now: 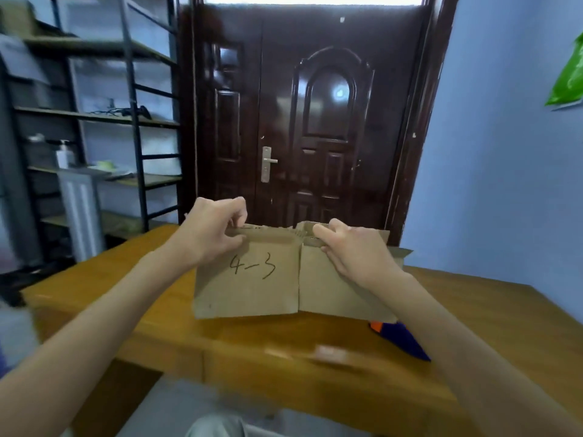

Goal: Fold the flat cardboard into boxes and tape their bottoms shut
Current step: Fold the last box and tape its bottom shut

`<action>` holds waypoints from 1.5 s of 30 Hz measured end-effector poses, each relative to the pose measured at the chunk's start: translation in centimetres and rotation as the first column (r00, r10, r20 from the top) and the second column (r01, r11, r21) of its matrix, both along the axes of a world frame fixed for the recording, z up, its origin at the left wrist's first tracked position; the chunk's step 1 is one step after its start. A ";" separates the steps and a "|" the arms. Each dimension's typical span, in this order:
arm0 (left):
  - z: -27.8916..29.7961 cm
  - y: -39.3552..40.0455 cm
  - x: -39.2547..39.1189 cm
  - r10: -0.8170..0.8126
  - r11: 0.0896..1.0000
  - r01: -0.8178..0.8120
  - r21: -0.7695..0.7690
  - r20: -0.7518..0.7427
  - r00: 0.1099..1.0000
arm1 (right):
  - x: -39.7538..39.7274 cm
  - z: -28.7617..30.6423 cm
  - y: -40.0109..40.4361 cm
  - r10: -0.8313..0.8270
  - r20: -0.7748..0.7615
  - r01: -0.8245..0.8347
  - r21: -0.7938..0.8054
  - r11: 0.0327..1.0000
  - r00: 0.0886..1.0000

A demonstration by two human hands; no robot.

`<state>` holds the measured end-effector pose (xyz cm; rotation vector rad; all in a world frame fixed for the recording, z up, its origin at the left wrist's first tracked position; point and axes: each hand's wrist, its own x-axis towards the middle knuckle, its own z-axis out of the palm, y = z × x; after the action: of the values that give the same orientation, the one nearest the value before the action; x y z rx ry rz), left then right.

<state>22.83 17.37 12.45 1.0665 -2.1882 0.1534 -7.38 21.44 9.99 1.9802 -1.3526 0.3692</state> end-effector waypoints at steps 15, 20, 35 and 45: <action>-10.3 -3.4 5.4 -0.002 0.986 -0.035 0.164 0.219 0.976 | 3.4 -8.5 2.3 0.021 0.163 -0.051 0.184 0.982 0.986; -10.2 -4.5 5.5 0.054 0.982 -0.130 0.137 0.457 0.888 | 0.7 -7.5 4.3 -0.085 0.143 0.012 0.451 0.892 0.986; -10.2 -9.0 4.8 0.062 0.985 -0.136 0.109 0.510 0.858 | 2.3 -8.7 -3.4 -0.210 0.117 0.150 0.388 0.910 0.971; -10.9 -10.4 4.0 0.077 0.992 -0.117 0.055 0.478 0.875 | 2.2 -9.3 -5.7 -0.196 0.159 0.137 0.321 0.937 0.968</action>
<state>26.78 6.94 1.54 1.2931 -2.5944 0.4126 -5.15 15.71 0.74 2.0991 -1.7796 0.2839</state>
